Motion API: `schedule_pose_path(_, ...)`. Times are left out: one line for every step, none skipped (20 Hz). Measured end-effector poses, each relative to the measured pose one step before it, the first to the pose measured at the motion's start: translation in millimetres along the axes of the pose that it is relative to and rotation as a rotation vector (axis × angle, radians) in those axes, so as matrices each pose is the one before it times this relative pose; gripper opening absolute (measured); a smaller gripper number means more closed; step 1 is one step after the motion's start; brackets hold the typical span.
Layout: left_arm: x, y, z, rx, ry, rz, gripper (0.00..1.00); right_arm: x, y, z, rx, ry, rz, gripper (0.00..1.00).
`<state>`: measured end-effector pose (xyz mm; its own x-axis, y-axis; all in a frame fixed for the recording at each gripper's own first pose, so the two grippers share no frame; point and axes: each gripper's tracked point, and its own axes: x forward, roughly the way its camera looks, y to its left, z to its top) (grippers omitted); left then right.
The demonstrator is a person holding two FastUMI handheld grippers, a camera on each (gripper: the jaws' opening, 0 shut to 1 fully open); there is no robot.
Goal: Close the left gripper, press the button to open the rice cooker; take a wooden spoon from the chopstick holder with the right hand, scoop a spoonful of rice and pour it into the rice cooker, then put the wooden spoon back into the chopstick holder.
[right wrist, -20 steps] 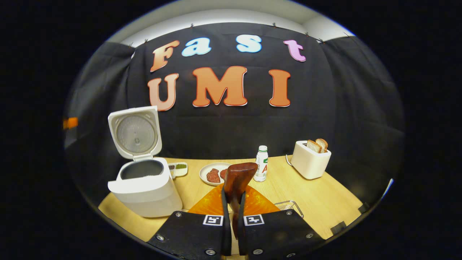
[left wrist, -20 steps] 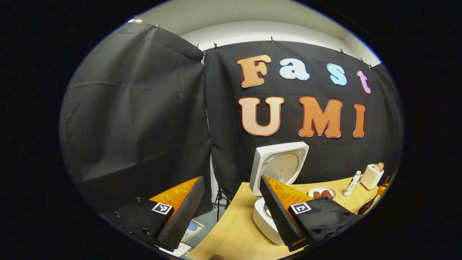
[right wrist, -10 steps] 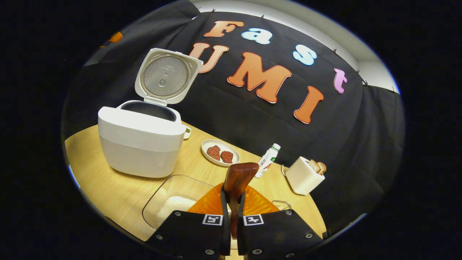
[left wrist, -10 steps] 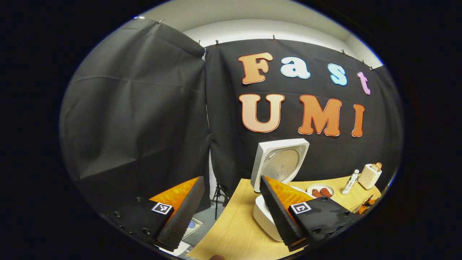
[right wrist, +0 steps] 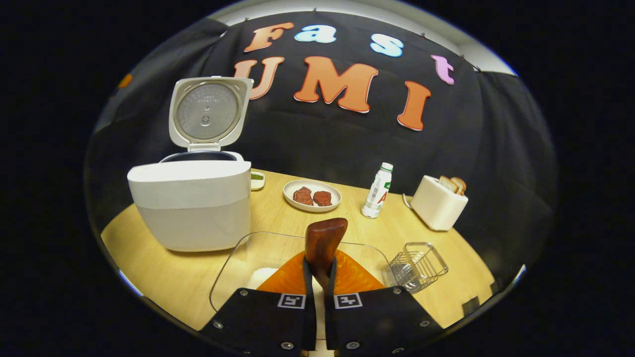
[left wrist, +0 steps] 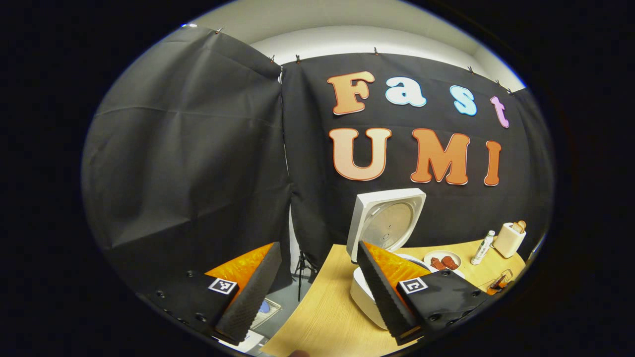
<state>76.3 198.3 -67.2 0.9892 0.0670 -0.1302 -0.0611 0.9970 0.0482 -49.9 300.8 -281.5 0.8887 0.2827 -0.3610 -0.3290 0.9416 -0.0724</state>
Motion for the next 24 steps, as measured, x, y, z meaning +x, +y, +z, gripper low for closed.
schedule_pose_path(0.04,-0.66,-1.02,0.00647,-0.0013,0.00108,1.0,0.87,-5.06,-1.2,0.05036,0.00545,-0.00346,0.06)
schedule_pose_path(1.48,-1.73,-0.8,0.00588,0.00297,-0.00144,1.0,-0.93,-3.15,1.86,0.06763,0.00175,0.00288,0.07)
schedule_pose_path(1.17,-1.47,-0.12,0.00344,0.00135,-0.00269,1.0,-0.2,-2.64,0.25,0.08057,0.00767,0.00829,0.06)
schedule_pose_path(-0.31,-0.51,-1.17,0.0009,-0.00032,0.00106,1.0,0.07,-1.59,-0.18,0.08102,0.00979,0.01039,0.06)
schedule_pose_path(1.2,-0.66,1.45,-0.00131,-0.00562,0.00137,1.0,0.72,-1.84,0.59,0.05035,0.0013,0.00999,0.07)
schedule_pose_path(1.95,-2.04,1.41,-0.00054,-0.0046,-0.0019,1.0,1.26,0.09,-1.16,0.00861,0.00784,0.0109,0.06)
schedule_pose_path(1.84,-3.13,1.46,-0.00041,-0.00338,-0.00598,1.0,2.35,2.03,-1.24,0.00816,0.00003,0.00853,0.07)
schedule_pose_path(0.1,-2.45,0.58,0.00186,-0.00203,-0.00418,1.0,1.4,2.41,0.09,0.00598,0.00208,0.00906,0.07)
schedule_pose_path(-0.05,-2.31,1.09,0.0025,-0.0016,-0.00264,1.0,1.71,2.43,-0.61,0.01649,0.00124,0.01,0.06)
schedule_pose_path(0.16,-1.77,0.62,0.00003,-0.00165,-0.00313,1.0,1.95,2.0,0.36,0.02333,0.00339,0.01303,0.06)
schedule_pose_path(0.01,-3.19,0.4,-0.00185,-0.00077,-0.00596,1.0,1.81,2.89,-1.82,0.04229,0.00583,0.01795,0.06)
schedule_pose_path(-0.42,-1.68,0.35,-0.0005,0.00111,-0.00341,1.0,2.79,2.31,-0.77,0.0607,0.00578,0.01562,0.07)
schedule_pose_path(0.16,0.1,0.97,0.00085,0.00065,-0.00038,1.0,3.24,1.57,-2.22,0.06795,0.00858,0.01333,0.06)
schedule_pose_path(0.01,-0.83,-0.7,0.00071,0.00004,0.00013,1.0,4.42,-0.59,-0.66,0.04249,0.00197,0.00524,0.06)
schedule_pose_path(-0.46,-0.63,0.93,-0.00134,-0.00013,-0.00064,1.0,2.1,-2.08,-0.42,0.02914,-0.00036,0.00025,0.06)
schedule_pose_path(0.85,-1.63,0.55,-0.00381,-0.00048,-0.00299,1.0,2.56,-1.32,0.41,0.02929,0.00381,-0.00448,0.06)
schedule_pose_path(0.61,-2.38,0.36,-0.00587,0.00076,-0.00359,1.0,1.77,-1.71,-1.1,0.03267,0.00833,-0.004,0.06)
schedule_pose_path(0.52,-2.19,-1.33,-0.00629,0.00323,-0.00444,1.0,0.41,-3.08,-0.13,0.0371,0.0053,-0.0048,0.06)
schedule_pose_path(0.53,-2.03,-1.14,-0.00563,0.00282,-0.00509,1.0,0.91,-2.51,0.53,0.05086,0.00711,-0.00115,0.07)
schedule_pose_path(0.4,-2.51,-1.29,-0.00415,0.00275,-0.00528,1.0,-0.24,-3.71,-0.24,0.06589,0.00844,-0.00607,0.06)
schedule_pose_path(0.02,-1.79,0.08,-0.00234,0.00206,-0.00406,1.0,-1.78,-3.16,-0.28,0.07247,0.00765,0.00127,0.06)
schedule_pose_path(1.19,-2.13,-0.22,-0.00076,0.0,-0.00233,1.0,-1.1,-3.07,0.64,0.06575,0.0012,0.00135,0.07)
schedule_pose_path(0.45,-1.56,1.22,-0.00095,-0.00189,-0.00227,1.0,1.2,-1.97,1.75,0.05122,0.00457,0.00271,0.06)
schedule_pose_path(-1.07,-1.2,-0.16,-0.00023,-0.00024,-0.00189,1.0,-0.55,-4.0,1.14,0.02438,0.00023,-0.0076,0.06)
